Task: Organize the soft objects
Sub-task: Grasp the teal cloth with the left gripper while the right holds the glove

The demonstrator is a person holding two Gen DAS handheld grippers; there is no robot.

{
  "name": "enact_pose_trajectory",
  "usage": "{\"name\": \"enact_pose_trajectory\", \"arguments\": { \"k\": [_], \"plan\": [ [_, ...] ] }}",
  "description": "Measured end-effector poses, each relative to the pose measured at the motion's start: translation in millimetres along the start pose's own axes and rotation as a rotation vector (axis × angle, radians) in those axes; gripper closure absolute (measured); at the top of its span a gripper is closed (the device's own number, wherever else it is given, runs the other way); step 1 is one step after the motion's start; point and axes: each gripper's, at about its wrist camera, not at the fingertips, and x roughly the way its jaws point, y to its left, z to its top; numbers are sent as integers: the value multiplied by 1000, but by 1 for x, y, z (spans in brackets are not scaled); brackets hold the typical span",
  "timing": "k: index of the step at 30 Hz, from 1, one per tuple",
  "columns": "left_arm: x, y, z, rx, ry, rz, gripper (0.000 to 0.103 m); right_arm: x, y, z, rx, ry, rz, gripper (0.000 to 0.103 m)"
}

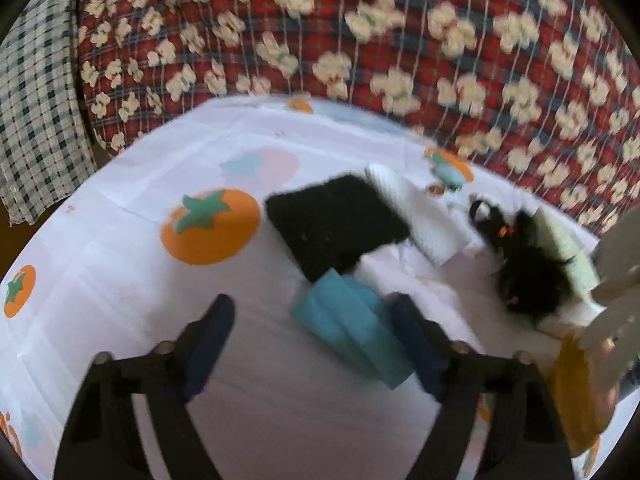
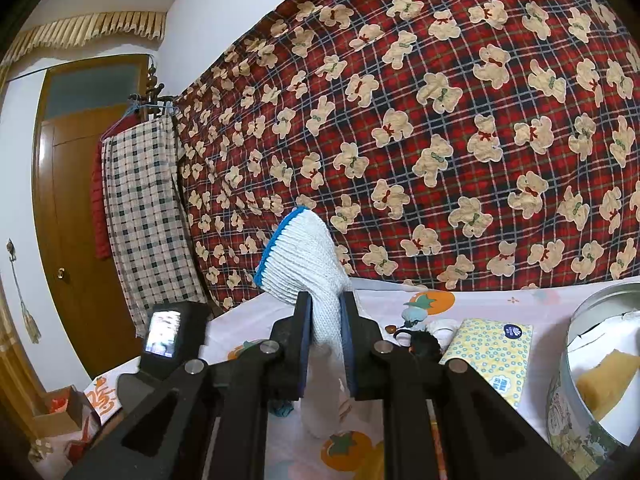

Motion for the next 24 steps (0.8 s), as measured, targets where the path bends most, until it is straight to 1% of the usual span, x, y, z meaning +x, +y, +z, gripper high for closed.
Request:
{"name": "enact_pose_trajectory", "arguments": {
  "k": [2,3,7,11,13,16,17,19,20,21,22,24],
  "plan": [
    [11,-1,1,-10,54,25,27,0,-1,0,13,4,1,87],
    [16,1,1,-27,79,22,27,0,-2,0,19,6,1,87],
    [15,5,0,-48,70,16,27,0,-3,0,20,6,-1,87],
    [7,7,-7,-59,67,-7,29,0,-4,0,28,8,3,87],
    [6,8,-6,-59,69,0,29,-1,-4,0,33,9,6,87],
    [13,4,0,-41,75,45,29,0,-4,0,29,7,6,87],
    [16,2,2,-29,80,58,32,-1,-4,0,29,6,3,87],
    [21,-4,4,-1,86,78,48,-1,-5,0,26,7,-1,87],
    [21,-6,4,12,84,75,63,-1,-5,0,30,6,0,87],
    [19,-6,4,19,79,62,69,-2,-6,1,32,3,-3,87],
    [18,-6,4,18,76,50,71,-3,-7,1,35,-1,-7,87],
    [17,1,4,-10,70,33,79,-4,-8,2,40,-6,-15,87]
  ]
}}
